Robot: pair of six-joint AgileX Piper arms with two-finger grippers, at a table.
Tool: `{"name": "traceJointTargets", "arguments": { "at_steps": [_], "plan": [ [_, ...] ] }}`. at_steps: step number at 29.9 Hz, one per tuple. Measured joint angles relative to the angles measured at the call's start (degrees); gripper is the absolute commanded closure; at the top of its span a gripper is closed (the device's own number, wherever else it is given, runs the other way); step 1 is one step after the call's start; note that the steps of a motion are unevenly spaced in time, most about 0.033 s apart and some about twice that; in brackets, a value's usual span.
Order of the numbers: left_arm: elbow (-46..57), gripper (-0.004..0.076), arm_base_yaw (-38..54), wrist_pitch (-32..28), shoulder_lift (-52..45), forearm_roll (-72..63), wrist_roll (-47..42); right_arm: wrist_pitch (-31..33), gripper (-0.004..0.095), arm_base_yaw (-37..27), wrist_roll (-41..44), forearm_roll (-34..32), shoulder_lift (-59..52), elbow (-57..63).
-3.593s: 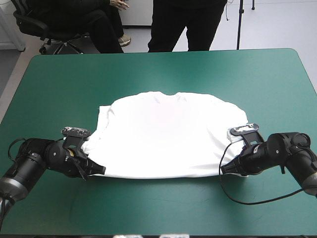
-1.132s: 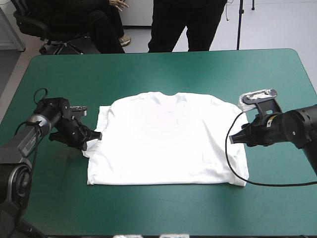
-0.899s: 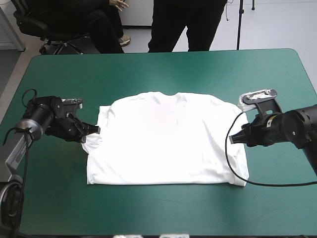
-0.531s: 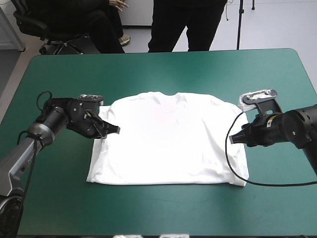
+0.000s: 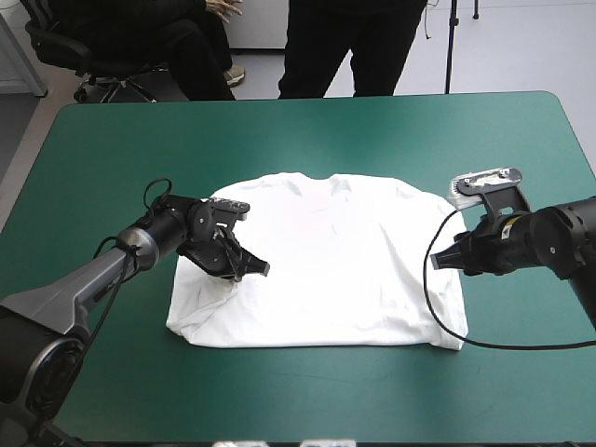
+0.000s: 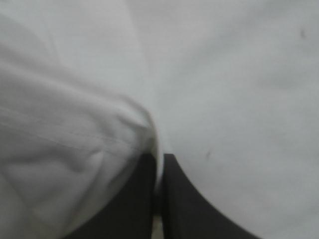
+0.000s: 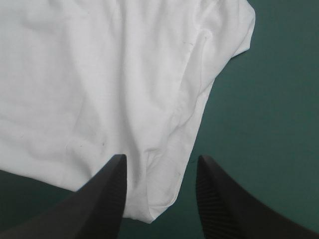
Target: Fold the cloth
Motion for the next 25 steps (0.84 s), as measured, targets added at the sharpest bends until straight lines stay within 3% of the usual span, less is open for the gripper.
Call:
{"name": "traceJointTargets", "arguments": {
  "at_steps": [3,9,19,25],
  "plan": [
    [0.0,0.0590,-0.9,-0.1,0.9,0.0,2.2,0.0,0.0494,0.0,0.1,0.0,0.0,0.0],
    [-1.0,0.0293,-1.3,3.4,0.8,0.0,3.3,0.0,0.0494,0.0,0.3,0.0,0.0,0.0],
    [-5.7,0.0291,-1.3,5.9,-6.1,2.7,0.8,0.9,0.0494,0.0,0.4,-0.2,0.0,0.0],
    [-5.8,0.0291,2.9,12.5,-12.6,8.4,-3.8,1.8,0.0488,0.0,1.3,-3.4,0.1,0.0]
  ]
}}
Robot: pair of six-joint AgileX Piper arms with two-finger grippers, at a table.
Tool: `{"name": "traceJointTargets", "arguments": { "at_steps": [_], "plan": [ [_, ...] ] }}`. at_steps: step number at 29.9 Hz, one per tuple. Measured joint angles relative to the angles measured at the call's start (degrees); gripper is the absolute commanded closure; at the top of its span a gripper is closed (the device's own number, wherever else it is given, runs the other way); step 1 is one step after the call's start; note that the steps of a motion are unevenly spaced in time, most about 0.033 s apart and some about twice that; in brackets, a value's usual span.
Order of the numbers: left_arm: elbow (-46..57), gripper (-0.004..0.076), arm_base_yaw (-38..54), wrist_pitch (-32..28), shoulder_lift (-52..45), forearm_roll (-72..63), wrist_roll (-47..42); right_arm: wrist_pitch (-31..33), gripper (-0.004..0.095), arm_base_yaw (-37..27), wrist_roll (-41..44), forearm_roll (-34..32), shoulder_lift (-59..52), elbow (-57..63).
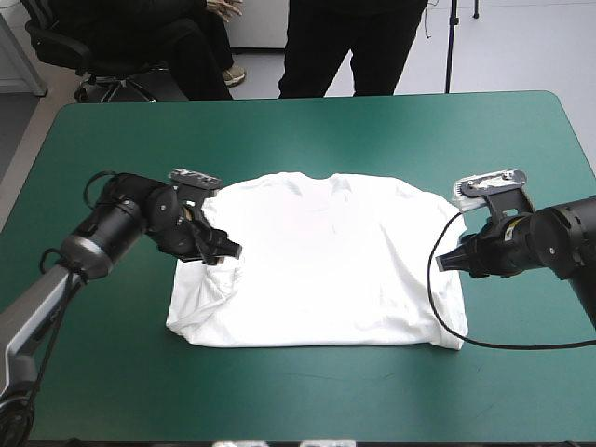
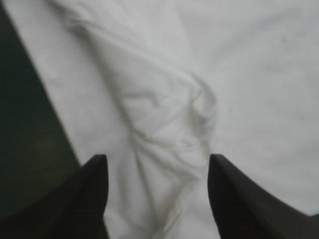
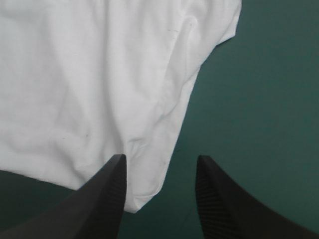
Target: Fold the cloth
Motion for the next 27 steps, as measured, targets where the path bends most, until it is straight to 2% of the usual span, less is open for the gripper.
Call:
{"name": "traceJointTargets", "arguments": {
  "at_steps": [4,7,11,16,21,27],
  "plan": [
    [0.0,0.0291,6.7,3.9,-4.1,1.1,-0.3,-0.3,0.0442,-2.0,0.0,-1.0,1.9,-0.1],
    [0.0,0.0291,10.3,5.8,-7.7,1.3,0.0,-1.9,0.0392,-5.9,-0.8,1.7,4.8,-0.2],
    [0.0,0.0291,11.8,6.9,-11.9,1.5,0.0,-4.0,0.0357,-10.5,-2.7,6.9,9.0,-0.2],
    [0.4,0.0291,12.0,9.2,-13.7,0.9,0.0,-2.9,0.0358,-11.3,-3.2,8.9,11.5,-0.2],
    [7.9,0.0291,12.0,9.0,-16.0,-4.2,0.0,-2.6,0.0358,-11.5,-3.3,9.3,11.4,-0.2],
    [18.9,0.0291,11.1,5.0,-17.7,-7.6,0.0,-2.6,0.0358,-11.5,-3.3,10.6,11.3,-0.2]
  ]
}}
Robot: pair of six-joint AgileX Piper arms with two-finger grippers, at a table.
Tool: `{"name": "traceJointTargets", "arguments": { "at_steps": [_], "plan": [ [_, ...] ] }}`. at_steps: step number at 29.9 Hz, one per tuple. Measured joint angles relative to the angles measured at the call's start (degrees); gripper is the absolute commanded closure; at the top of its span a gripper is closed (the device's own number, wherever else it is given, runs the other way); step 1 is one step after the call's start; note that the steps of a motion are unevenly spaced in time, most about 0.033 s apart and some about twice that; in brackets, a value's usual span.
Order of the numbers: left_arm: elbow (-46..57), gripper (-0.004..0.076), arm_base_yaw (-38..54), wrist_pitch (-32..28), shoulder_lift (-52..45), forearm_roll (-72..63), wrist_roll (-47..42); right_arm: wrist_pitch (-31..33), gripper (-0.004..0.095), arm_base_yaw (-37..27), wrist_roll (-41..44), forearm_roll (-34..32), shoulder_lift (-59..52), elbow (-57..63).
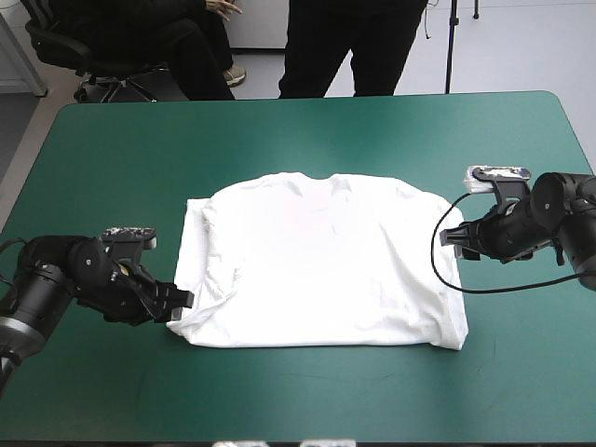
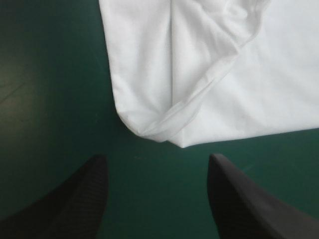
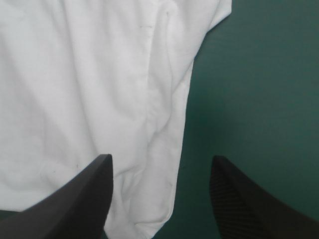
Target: Fold the cloth
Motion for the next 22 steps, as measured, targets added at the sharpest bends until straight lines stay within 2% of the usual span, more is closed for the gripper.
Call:
{"name": "traceJointTargets", "arguments": {
  "at_steps": [7,15,19,22],
  "plan": [
    [7.2,0.0291,-5.1,-8.7,0.8,1.4,-5.6,0.0,0.0358,0.0,-0.1,0.2,0.0,0.0],
    [10.9,0.0300,-5.5,-14.5,7.3,7.1,-11.5,0.3,0.0358,0.0,-0.5,1.1,0.0,0.0],
    [10.8,0.0378,-5.5,-16.8,11.0,7.1,-11.6,1.3,0.0358,0.0,-1.5,1.9,0.0,0.0],
    [10.2,0.0499,-5.5,-16.1,12.8,7.1,-11.5,2.2,0.0358,0.0,-1.7,1.9,0.0,0.0]
  ]
}}
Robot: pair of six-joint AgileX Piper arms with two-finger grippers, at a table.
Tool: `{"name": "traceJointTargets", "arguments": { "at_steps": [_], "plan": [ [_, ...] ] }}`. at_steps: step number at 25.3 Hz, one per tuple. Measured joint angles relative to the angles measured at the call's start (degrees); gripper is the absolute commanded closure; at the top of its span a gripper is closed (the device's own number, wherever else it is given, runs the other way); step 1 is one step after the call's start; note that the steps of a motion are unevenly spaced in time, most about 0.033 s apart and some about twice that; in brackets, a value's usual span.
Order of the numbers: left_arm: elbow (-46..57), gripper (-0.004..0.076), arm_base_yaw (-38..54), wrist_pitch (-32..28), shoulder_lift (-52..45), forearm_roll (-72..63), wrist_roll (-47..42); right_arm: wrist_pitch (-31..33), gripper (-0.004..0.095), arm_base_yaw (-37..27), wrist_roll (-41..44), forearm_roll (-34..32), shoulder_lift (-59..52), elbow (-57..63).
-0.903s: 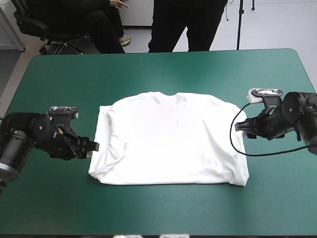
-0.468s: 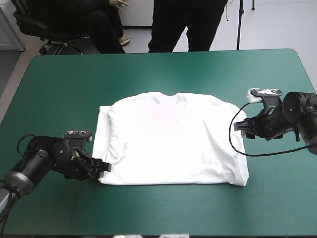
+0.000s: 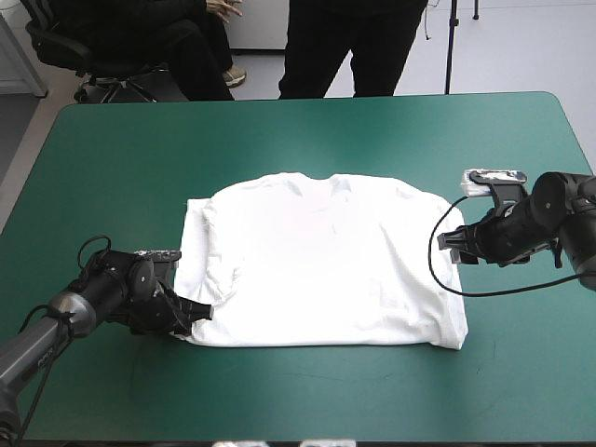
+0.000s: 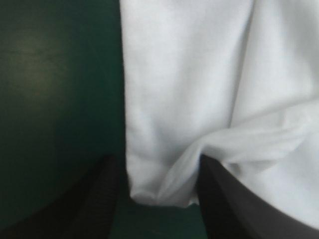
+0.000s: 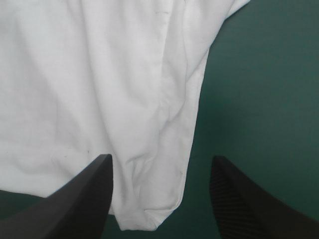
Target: Fold the cloth
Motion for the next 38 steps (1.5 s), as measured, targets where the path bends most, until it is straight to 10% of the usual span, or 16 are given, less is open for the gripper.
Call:
{"name": "traceJointTargets", "arguments": {
  "at_steps": [4,20,35,38],
  "plan": [
    [-0.9,0.0734,0.0,0.6,1.3,-1.1,1.8,2.5,0.0358,0.0,-0.9,0.9,-0.4,0.0],
    [-0.9,0.0741,-0.2,0.2,1.5,-2.9,4.3,3.1,0.0352,14.3,10.4,-5.7,-13.4,7.4],
    [-1.0,0.0741,-0.2,0.3,1.5,-3.0,4.6,-18.8,0.0367,16.0,21.8,-10.1,-8.9,31.3],
    [-1.0,0.0741,-0.2,0.2,1.5,-3.1,4.6,-19.7,0.0535,16.0,21.9,-10.1,-5.0,30.8]
  ]
}}
